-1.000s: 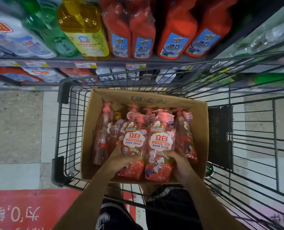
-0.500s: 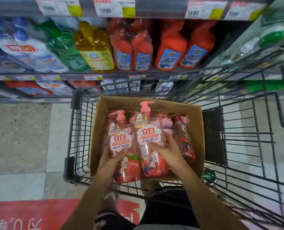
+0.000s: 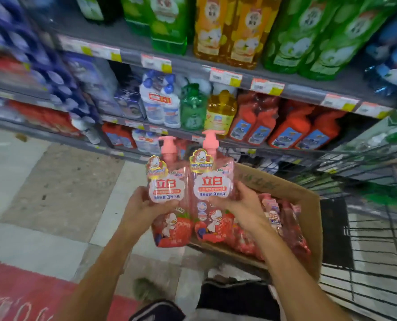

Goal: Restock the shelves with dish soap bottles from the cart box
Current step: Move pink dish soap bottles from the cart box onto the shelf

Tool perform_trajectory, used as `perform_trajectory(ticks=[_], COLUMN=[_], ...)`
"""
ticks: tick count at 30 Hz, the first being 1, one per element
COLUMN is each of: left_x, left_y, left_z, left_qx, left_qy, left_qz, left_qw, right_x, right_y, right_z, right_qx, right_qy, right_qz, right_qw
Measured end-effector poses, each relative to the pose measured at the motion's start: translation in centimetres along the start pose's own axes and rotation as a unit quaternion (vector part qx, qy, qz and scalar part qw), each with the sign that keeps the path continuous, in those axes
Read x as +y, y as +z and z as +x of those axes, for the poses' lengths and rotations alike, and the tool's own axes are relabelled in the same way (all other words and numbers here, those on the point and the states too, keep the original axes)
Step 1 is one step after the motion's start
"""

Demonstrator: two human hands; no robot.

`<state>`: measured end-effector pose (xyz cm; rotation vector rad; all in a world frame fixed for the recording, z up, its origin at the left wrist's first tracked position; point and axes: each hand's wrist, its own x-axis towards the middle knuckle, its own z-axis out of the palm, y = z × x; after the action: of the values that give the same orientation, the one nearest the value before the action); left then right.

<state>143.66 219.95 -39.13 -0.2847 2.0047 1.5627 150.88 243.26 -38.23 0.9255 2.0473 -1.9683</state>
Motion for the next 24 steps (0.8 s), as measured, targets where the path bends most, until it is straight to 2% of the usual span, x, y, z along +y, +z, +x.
perform_trajectory(ticks=[7, 12, 24], left_x=[2.2, 3.6, 9.8], left_y=[-12.7, -21.6, -39.0], left_z=[-3.9, -6.8, -8.8], left_qx=[0.071, 0.121, 0.257], left_qy=[0.096, 0.152, 0.223], left_qz=[-0.068, -0.074, -0.065], left_qw=[0.99, 0.978, 0.938], right_x=[-6.3, -9.8, -21.4], right_y=[12.1, 20.5, 37.7], right_z=[-3.5, -4.6, -3.6], right_qx=[-0.048, -0.093, -0.206], right_qy=[-0.099, -0.162, -0.214], right_qz=[0.012, 0.038, 0.099], right_qw=[0.994, 0.982, 0.95])
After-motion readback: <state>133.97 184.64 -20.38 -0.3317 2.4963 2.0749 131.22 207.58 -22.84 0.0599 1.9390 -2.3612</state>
